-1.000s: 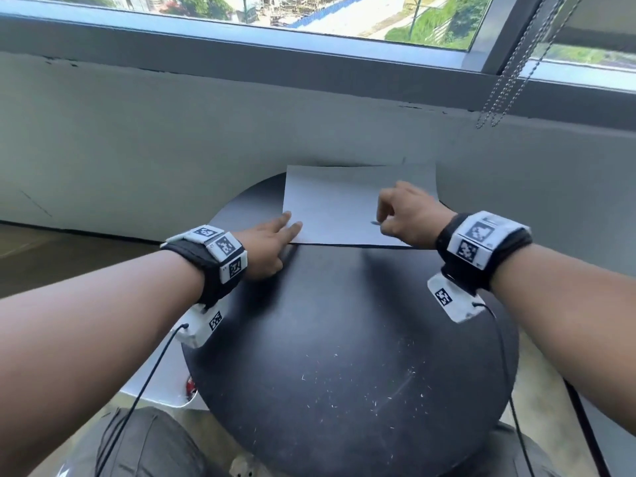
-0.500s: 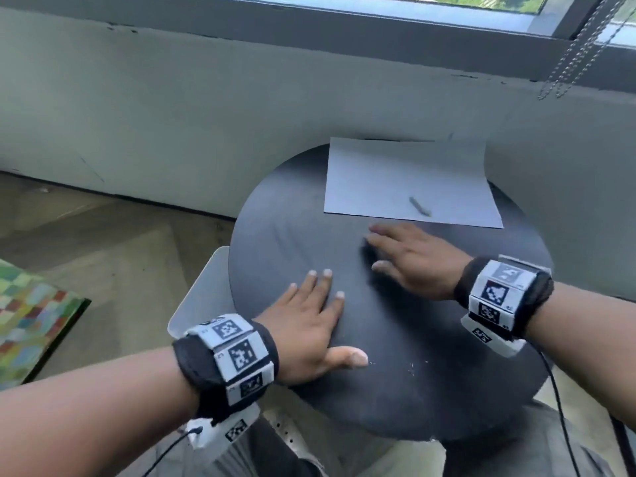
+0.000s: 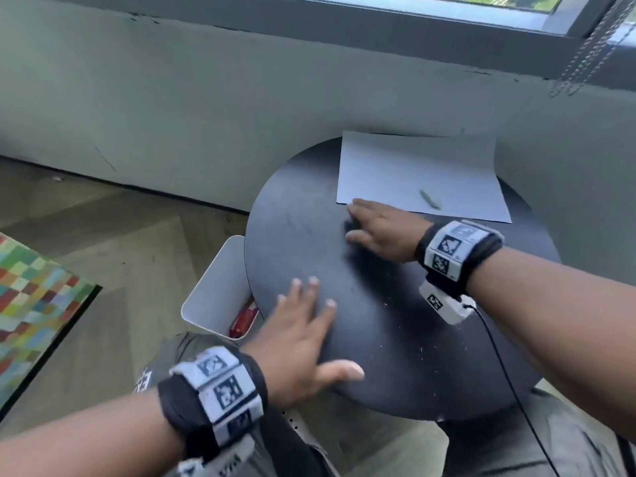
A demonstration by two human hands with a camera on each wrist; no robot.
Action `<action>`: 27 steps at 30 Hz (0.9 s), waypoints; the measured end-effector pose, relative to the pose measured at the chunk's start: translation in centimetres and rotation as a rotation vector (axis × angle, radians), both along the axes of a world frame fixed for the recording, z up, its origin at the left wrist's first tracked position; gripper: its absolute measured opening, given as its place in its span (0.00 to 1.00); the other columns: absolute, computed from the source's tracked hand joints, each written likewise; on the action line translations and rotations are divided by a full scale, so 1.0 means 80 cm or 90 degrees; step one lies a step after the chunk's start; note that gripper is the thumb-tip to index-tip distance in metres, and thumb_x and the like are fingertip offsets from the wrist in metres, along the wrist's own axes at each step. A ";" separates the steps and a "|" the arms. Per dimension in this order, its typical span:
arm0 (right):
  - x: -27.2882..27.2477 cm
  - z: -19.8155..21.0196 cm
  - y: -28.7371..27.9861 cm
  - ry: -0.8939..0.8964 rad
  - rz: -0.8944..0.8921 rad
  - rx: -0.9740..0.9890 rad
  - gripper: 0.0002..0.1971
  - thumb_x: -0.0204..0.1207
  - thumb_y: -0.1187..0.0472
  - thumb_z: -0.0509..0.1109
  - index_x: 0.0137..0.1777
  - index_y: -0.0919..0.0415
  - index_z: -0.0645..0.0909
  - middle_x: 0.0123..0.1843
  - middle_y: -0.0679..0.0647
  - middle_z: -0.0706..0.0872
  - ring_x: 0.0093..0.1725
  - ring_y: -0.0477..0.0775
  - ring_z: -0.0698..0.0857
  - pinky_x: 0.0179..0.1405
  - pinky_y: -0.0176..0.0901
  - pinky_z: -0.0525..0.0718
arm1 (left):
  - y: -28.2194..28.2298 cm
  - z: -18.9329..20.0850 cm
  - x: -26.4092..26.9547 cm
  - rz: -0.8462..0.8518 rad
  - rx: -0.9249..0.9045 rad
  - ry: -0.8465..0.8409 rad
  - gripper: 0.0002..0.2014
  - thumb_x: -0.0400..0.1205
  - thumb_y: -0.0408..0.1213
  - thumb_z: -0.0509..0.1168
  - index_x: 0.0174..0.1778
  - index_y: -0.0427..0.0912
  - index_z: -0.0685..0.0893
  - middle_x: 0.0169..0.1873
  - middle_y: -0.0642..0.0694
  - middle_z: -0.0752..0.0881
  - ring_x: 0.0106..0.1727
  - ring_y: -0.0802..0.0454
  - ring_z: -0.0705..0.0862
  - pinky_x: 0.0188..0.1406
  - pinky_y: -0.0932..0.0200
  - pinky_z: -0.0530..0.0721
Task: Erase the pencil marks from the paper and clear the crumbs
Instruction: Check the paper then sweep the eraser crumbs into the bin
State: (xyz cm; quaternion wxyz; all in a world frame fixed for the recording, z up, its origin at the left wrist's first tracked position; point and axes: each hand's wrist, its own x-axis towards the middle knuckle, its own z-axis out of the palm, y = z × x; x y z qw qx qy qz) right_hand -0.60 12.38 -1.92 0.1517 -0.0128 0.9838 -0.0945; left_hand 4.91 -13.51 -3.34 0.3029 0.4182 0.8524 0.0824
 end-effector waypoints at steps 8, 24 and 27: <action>0.071 0.020 -0.002 0.015 0.167 -0.114 0.23 0.83 0.41 0.60 0.75 0.46 0.74 0.75 0.46 0.78 0.74 0.49 0.75 0.71 0.41 0.70 | -0.034 0.004 -0.064 0.234 -0.048 0.094 0.58 0.69 0.82 0.42 0.90 0.48 0.44 0.89 0.44 0.34 0.89 0.48 0.33 0.87 0.49 0.36; 0.096 0.005 0.060 -0.065 -0.076 0.063 0.42 0.78 0.29 0.49 0.85 0.54 0.51 0.87 0.52 0.50 0.85 0.53 0.49 0.83 0.46 0.48 | 0.049 0.042 -0.099 0.035 -0.088 0.103 0.50 0.79 0.74 0.56 0.90 0.50 0.47 0.90 0.47 0.40 0.90 0.47 0.42 0.88 0.43 0.50; 0.133 -0.007 0.020 -0.113 0.020 0.141 0.49 0.73 0.22 0.45 0.86 0.53 0.41 0.87 0.53 0.37 0.85 0.58 0.39 0.83 0.63 0.51 | 0.067 0.024 -0.108 -0.034 -0.146 0.144 0.60 0.70 0.83 0.50 0.90 0.46 0.42 0.89 0.42 0.36 0.89 0.42 0.37 0.88 0.39 0.47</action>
